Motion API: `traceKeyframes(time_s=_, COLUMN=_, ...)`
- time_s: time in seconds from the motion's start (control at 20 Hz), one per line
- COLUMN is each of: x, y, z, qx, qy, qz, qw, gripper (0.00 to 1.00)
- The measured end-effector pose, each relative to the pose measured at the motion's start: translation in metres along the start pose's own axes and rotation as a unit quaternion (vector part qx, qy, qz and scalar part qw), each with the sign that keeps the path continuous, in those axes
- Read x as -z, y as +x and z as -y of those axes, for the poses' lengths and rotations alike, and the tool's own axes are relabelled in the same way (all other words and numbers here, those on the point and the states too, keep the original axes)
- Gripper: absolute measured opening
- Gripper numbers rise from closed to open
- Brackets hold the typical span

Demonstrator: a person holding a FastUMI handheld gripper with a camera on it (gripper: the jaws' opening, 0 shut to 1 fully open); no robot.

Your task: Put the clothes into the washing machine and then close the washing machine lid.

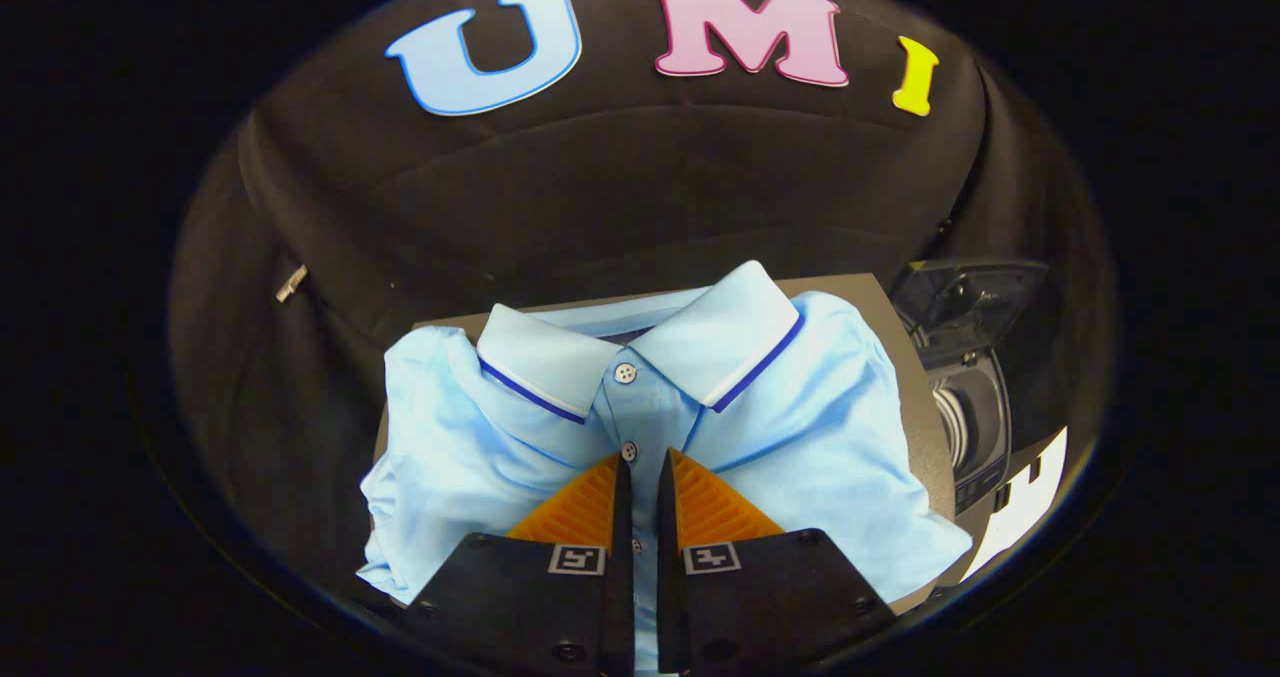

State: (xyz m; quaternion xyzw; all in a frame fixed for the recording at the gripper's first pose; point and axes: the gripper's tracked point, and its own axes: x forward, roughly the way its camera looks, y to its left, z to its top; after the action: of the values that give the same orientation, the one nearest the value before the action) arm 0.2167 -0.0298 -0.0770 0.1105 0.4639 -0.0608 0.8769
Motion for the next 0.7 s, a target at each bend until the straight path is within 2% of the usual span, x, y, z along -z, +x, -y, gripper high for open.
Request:
traceKeyframes(time_s=0.15, x=-0.0027, y=-0.0012, z=0.0002, qx=0.000, qy=0.005, qz=-0.003, qw=1.000, gripper=0.14)
traceKeyframes(time_s=0.35, x=-0.0024, y=0.0015, z=0.0009, qx=0.034, qy=-0.055, qz=0.016, qw=0.998, gripper=0.14)
traceKeyframes(time_s=0.4, x=-0.0009, y=-0.0038, z=-0.0014, qx=0.038, qy=-0.069, qz=0.018, qw=0.997, gripper=0.10)
traceKeyframes(time_s=0.45, x=-0.0013, y=-0.0012, z=-0.0003, qx=0.041, qy=-0.072, qz=0.018, qw=0.996, gripper=0.06)
traceKeyframes(time_s=0.7, x=-0.0048, y=-0.0019, z=-0.0014, qx=0.034, qy=-0.078, qz=0.040, qw=0.996, gripper=0.05)
